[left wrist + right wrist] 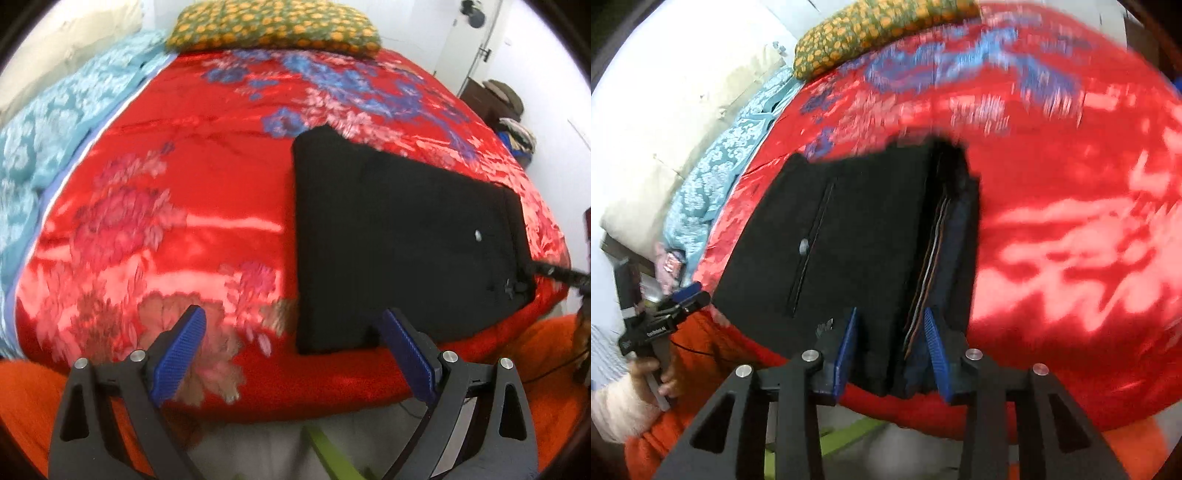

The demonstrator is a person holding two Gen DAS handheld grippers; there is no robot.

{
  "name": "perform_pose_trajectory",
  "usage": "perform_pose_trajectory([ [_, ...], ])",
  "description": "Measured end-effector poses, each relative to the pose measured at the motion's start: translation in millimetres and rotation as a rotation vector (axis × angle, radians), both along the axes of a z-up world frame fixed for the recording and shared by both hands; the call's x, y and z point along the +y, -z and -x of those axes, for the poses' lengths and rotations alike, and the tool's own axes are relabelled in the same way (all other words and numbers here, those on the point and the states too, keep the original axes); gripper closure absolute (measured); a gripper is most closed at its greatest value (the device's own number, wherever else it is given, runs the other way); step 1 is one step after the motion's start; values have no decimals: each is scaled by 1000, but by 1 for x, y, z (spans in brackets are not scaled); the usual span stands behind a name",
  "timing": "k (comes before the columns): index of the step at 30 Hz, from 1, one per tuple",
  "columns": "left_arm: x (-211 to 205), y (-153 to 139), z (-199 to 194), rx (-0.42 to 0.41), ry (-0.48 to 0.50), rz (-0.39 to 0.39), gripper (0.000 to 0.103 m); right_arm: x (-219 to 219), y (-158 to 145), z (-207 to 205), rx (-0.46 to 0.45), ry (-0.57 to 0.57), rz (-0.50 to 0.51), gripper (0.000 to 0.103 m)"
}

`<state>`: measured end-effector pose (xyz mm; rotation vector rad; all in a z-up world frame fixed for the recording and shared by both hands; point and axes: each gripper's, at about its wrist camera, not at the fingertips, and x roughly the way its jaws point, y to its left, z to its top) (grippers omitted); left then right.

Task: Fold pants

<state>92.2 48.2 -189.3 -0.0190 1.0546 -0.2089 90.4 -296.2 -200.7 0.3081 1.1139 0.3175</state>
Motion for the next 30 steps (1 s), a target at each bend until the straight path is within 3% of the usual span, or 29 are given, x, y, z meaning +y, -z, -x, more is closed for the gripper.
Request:
perform_pose_trajectory([
  [4, -26, -7, -17, -32, 51, -16, 7, 11, -56, -20, -155, -38, 40, 65],
  [6, -42, -3, -22, -35, 78, -37, 7, 26, -66, -38, -187, -70, 44, 65],
  [8, -55, 8, -25, -25, 100, -74, 7, 43, -59, -60, -189, -93, 43, 65],
  [11, -67, 29, -21, 15, 135, -113, 6, 49, -11, -89, -97, -50, 126, 66],
  [12, -68, 36, -19, 24, 150, -106, 6, 44, 2, -93, -75, -26, 139, 72],
  [13, -67, 38, -18, 28, 152, -98, 6, 39, 14, -97, -53, 7, 142, 88],
  [14, -65, 40, -16, 29, 144, -82, 4, 29, 22, -97, -42, 52, 136, 95],
  [17, -59, 41, -17, 48, 135, -48, 3, 11, 21, -91, -42, 137, 57, 97],
  [20, -54, 37, -14, 43, 128, -35, 3, 18, 5, -83, -69, 125, 97, 89],
  [24, -38, 21, -4, 19, 99, -2, 4, 32, -38, -43, -201, 106, 192, 50],
  [27, -35, 12, 1, -2, 83, 8, 4, 51, -54, -1, -286, 87, 220, 47],
  [30, -45, 13, 7, -3, 98, -23, 3, 72, -42, 36, -298, 57, 225, 47],
])
